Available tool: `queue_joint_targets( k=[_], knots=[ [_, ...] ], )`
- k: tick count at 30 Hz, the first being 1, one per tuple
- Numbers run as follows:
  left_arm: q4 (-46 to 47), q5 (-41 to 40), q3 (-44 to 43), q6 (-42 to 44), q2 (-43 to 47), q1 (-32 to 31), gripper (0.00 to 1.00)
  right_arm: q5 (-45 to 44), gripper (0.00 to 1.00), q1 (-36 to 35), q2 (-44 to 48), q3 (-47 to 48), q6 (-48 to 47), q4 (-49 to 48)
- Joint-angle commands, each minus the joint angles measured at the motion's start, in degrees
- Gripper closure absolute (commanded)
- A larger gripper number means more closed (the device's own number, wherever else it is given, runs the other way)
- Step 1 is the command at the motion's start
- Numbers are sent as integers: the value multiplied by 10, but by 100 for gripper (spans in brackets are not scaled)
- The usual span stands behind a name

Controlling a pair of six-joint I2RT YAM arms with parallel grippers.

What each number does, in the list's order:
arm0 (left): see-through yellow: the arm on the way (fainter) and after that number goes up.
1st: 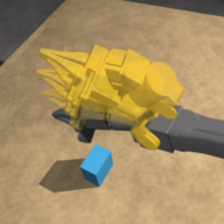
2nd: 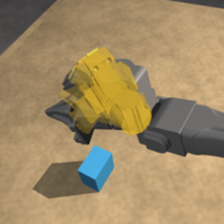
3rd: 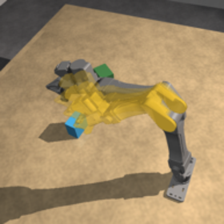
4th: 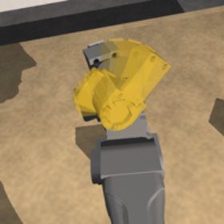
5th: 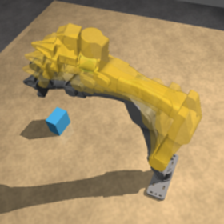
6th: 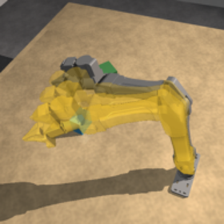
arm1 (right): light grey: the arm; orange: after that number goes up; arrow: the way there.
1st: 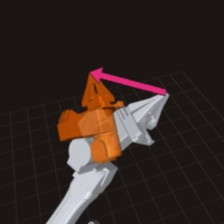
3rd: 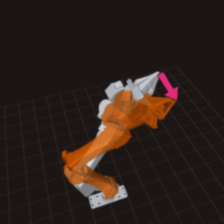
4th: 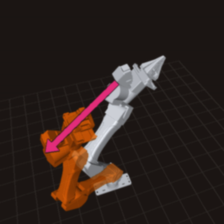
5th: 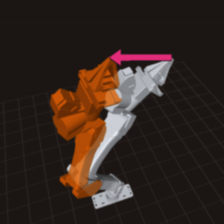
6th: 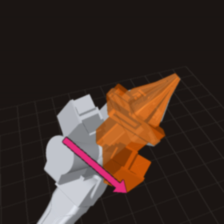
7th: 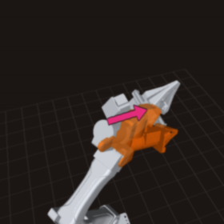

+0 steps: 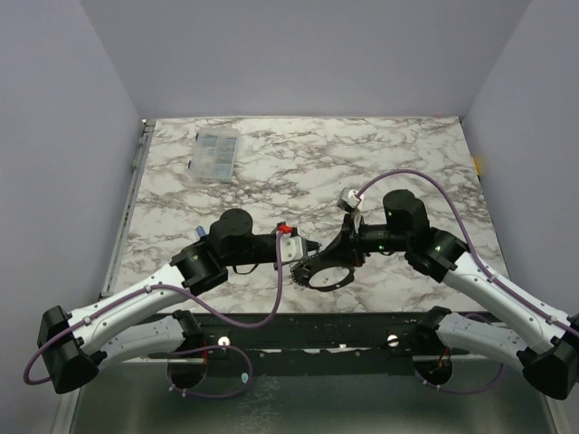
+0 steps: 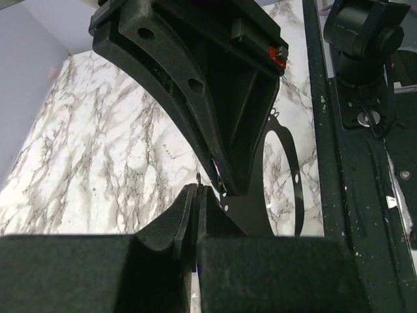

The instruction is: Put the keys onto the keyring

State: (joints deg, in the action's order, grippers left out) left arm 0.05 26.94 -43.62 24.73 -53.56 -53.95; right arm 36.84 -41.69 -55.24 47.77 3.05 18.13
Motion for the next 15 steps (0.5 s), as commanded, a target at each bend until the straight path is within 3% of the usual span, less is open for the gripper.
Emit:
queue_joint_targets(
  k=[1,15],
  knots=[
    [-15,-4,-15,12,7,-5,100,-10,99,-2,-4,22,14,-17],
    [-20,-8,-12,14,9,-11,100,-12,99,6,-8,26,26,-23]
  ],
)
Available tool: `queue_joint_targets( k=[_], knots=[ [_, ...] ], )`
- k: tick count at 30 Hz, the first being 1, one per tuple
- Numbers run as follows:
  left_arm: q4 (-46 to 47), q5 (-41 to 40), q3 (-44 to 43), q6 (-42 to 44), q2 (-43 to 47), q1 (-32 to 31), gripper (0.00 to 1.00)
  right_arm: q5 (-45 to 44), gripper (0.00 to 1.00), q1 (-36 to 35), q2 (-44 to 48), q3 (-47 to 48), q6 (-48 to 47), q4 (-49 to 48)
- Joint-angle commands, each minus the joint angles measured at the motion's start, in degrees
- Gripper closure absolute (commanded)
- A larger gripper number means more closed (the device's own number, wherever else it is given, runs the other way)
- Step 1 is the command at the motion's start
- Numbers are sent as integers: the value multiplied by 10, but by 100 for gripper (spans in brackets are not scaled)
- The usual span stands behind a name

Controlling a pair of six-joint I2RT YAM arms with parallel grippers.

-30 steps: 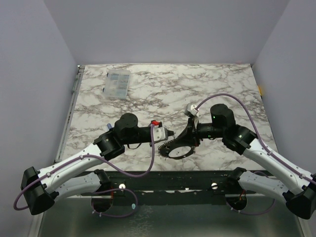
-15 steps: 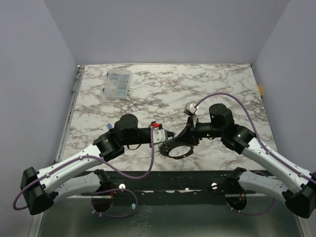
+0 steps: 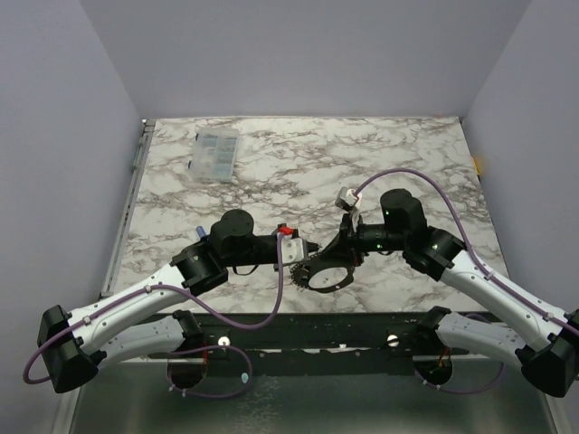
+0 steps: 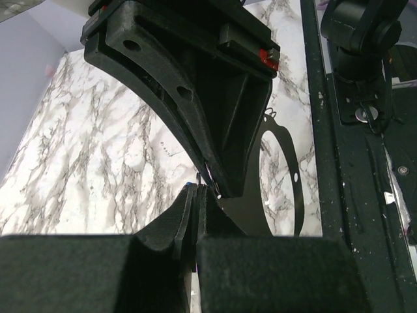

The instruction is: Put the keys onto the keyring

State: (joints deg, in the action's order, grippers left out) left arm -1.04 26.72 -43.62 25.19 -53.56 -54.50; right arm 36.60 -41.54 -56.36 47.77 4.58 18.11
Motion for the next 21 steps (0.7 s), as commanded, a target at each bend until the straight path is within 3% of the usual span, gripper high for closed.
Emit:
queue_joint_targets(
  k=[1,21],
  knots=[
    [-10,-6,-12,10,10,-6,100,-10,99,5,3,26,11,-23],
    [-13,-9,-11,10,8,-12,100,0,99,17,-4,29,15,-22]
  ],
)
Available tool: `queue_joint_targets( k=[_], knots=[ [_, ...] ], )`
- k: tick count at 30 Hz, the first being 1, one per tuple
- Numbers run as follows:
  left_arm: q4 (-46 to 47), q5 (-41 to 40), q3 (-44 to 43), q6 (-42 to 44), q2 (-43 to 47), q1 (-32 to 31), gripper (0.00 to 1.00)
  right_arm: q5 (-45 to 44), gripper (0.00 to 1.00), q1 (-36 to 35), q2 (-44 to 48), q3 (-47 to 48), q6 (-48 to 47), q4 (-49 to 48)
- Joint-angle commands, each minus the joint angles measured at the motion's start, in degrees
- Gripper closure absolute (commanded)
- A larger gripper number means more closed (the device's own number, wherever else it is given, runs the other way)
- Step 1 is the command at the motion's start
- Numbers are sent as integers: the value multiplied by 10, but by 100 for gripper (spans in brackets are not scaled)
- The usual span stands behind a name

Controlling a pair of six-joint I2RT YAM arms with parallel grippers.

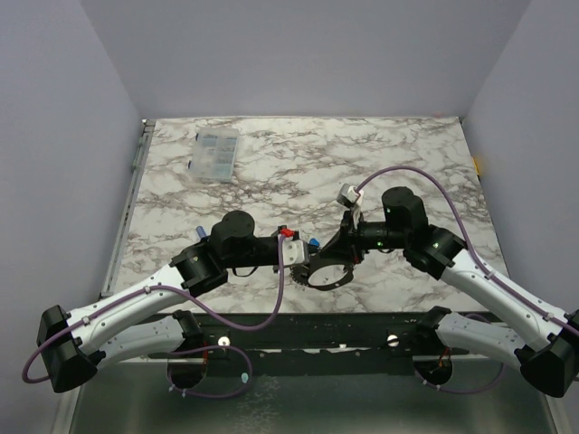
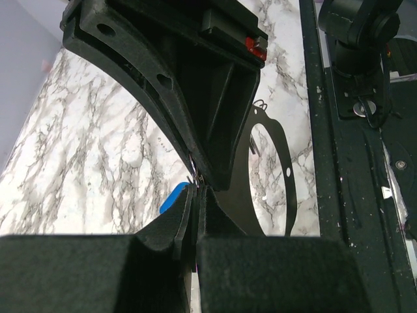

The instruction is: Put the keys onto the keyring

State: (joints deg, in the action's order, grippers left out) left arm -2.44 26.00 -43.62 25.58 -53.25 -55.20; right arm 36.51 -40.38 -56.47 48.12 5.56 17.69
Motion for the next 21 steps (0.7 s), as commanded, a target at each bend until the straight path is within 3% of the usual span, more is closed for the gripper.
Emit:
queue_joint_targets(
  k=[1,18,21],
  knots=[
    [1,-2,-10,6,4,-5,100,2,99,6,-4,26,5,-17],
    [0,-19,-7,6,7,-8,100,5,99,9,-1,31,2,-16],
    [0,-23,-7,6,7,-8,86,5,99,9,-2,34,-2,-15]
  ],
)
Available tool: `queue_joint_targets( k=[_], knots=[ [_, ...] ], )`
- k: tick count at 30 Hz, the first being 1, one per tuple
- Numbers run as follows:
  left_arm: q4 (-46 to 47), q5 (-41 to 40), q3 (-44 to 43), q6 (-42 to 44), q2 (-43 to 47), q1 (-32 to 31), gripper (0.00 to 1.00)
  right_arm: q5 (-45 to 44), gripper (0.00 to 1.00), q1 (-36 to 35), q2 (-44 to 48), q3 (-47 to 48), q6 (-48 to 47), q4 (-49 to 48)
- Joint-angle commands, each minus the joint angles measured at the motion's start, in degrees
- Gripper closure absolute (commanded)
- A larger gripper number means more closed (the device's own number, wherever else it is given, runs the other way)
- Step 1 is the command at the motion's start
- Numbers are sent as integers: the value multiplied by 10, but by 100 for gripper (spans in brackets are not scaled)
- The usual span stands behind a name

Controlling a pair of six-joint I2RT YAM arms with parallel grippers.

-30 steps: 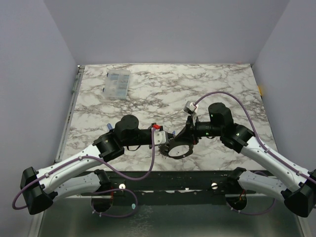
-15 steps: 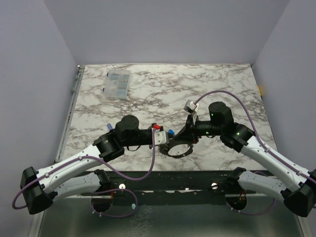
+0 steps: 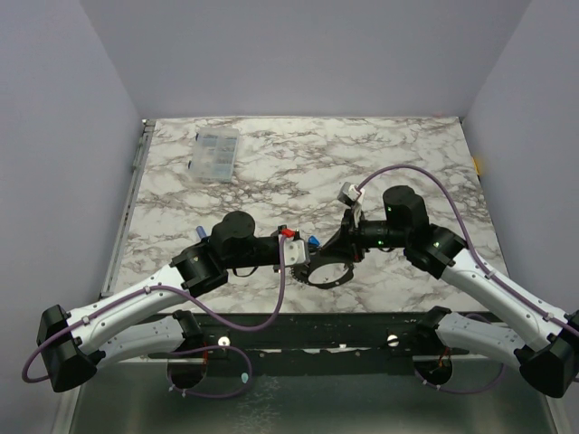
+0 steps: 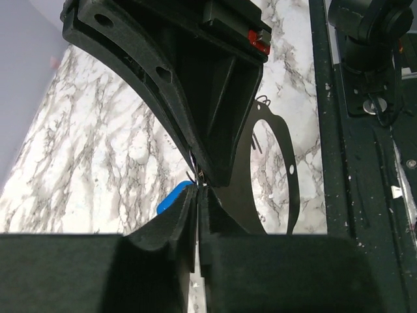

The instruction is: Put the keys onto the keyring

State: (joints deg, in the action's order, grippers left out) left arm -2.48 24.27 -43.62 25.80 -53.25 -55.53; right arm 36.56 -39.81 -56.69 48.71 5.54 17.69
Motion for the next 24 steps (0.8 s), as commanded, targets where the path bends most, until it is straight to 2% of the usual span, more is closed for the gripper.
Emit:
queue_joint_targets(
  k=[1,4,9,24],
  knots=[
    [0,-7,-7,4,8,-5,79,5,99,4,0,30,-4,-14],
    [0,-14,-7,8,14,-5,65,3,99,4,-2,33,-8,-9],
    [-1,-24,-9,11,19,-5,55,2,99,4,-4,39,-15,-3],
    [23,-40,-22,-44,29,-5,53,-1,99,3,26,26,-35,-27]
  ],
)
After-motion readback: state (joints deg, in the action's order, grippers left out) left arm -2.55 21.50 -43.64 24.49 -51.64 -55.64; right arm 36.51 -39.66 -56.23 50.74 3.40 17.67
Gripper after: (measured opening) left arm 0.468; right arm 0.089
